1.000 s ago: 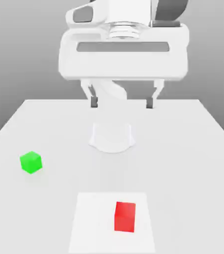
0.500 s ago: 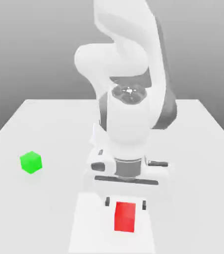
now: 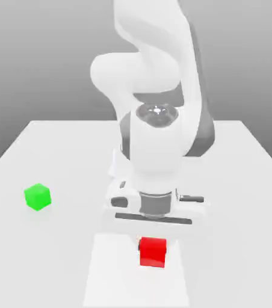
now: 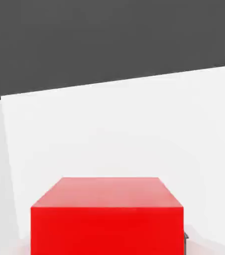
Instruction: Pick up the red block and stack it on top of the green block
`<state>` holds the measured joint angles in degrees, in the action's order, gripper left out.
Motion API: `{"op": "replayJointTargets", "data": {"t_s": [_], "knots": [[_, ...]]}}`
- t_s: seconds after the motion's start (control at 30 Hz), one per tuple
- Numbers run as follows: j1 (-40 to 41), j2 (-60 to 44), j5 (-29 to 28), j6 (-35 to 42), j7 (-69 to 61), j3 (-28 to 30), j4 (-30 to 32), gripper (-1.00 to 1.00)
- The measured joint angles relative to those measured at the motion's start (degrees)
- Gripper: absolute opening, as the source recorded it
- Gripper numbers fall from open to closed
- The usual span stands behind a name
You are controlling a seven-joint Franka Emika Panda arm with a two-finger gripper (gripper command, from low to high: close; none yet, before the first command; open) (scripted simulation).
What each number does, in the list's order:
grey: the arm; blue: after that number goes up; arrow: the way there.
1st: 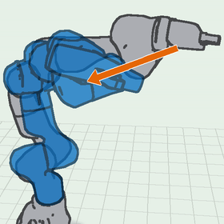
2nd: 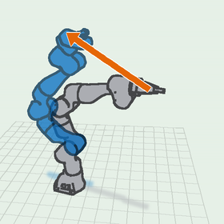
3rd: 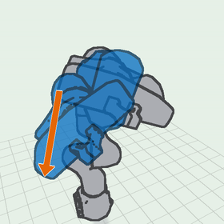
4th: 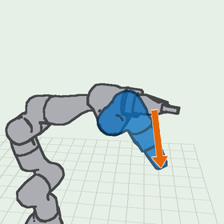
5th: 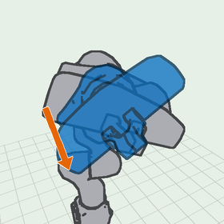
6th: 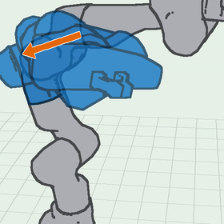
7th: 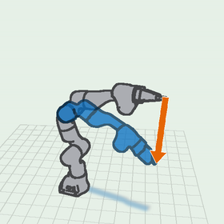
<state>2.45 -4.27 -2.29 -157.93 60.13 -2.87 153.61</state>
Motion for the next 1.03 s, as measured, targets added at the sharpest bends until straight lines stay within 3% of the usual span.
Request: {"op": "replayJointTargets", "data": {"t_s": [0.33,0.63,0.93,0.97,1.03], "knots": [[22.67,12.1,-8.29,3.43,20.79,10.52,8.09,-1.0],[41.16,20.75,-9.35,4.71,35.24,20.26,15.62,-1.0],[37.69,6.08,1.1,-9.83,29.35,22.86,15.81,-1.0],[37.41,4.82,2.36,-11.02,28.49,22.85,15.8,1.0],[37.19,4.82,2.36,-11.02,28.49,22.86,15.8,1.0]]}}
